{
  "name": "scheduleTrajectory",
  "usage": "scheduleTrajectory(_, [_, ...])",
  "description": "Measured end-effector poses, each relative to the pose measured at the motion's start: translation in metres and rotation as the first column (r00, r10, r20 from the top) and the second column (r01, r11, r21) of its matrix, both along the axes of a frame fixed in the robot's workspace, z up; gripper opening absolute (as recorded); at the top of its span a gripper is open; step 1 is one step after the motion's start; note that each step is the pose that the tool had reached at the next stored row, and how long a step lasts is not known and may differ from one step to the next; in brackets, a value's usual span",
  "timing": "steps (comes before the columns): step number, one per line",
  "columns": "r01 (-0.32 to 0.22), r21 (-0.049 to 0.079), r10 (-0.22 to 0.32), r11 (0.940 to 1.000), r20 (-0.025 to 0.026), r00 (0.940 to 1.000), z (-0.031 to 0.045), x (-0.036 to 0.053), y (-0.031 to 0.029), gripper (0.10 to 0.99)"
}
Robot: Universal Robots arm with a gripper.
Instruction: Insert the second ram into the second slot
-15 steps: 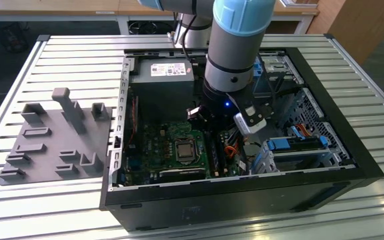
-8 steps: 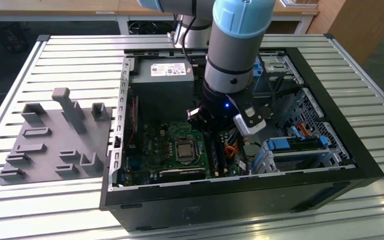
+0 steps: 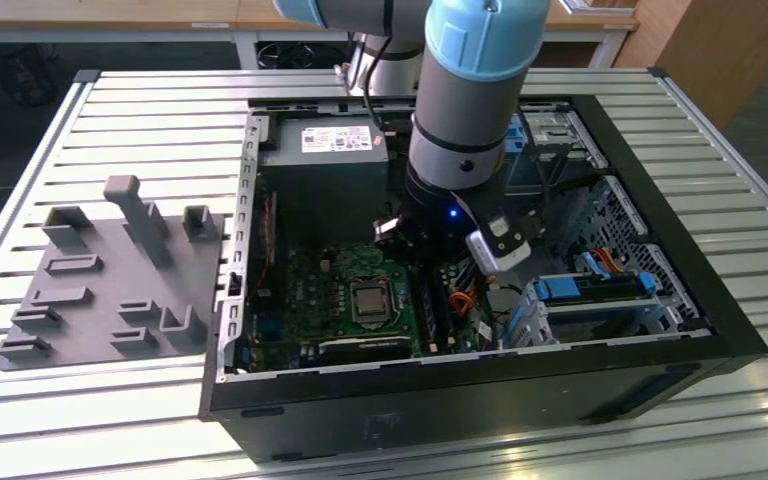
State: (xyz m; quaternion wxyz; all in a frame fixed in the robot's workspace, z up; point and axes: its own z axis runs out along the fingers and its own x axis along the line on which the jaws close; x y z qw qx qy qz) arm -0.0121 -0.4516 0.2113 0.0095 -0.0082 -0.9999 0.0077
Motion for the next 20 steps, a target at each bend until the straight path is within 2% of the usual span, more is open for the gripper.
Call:
scheduleTrajectory(9, [0.000, 0.003, 0.000, 1.0000, 0.0000, 1.0000, 0.0032, 0.0000, 0.0000, 0.137])
scheduleTrajectory(12, [0.000, 0.014, 0.000, 0.9999, 0.0000, 1.0000, 0.0032, 0.0000, 0.0000, 0.137])
scheduleTrajectory(14, [0.000, 0.018, 0.000, 0.9998, 0.0002, 1.0000, 0.0025, 0.0000, 0.0000, 0.137])
scheduleTrajectory(20, [0.000, 0.017, 0.000, 0.9998, 0.0000, 1.0000, -0.0012, 0.0000, 0.0000, 0.137])
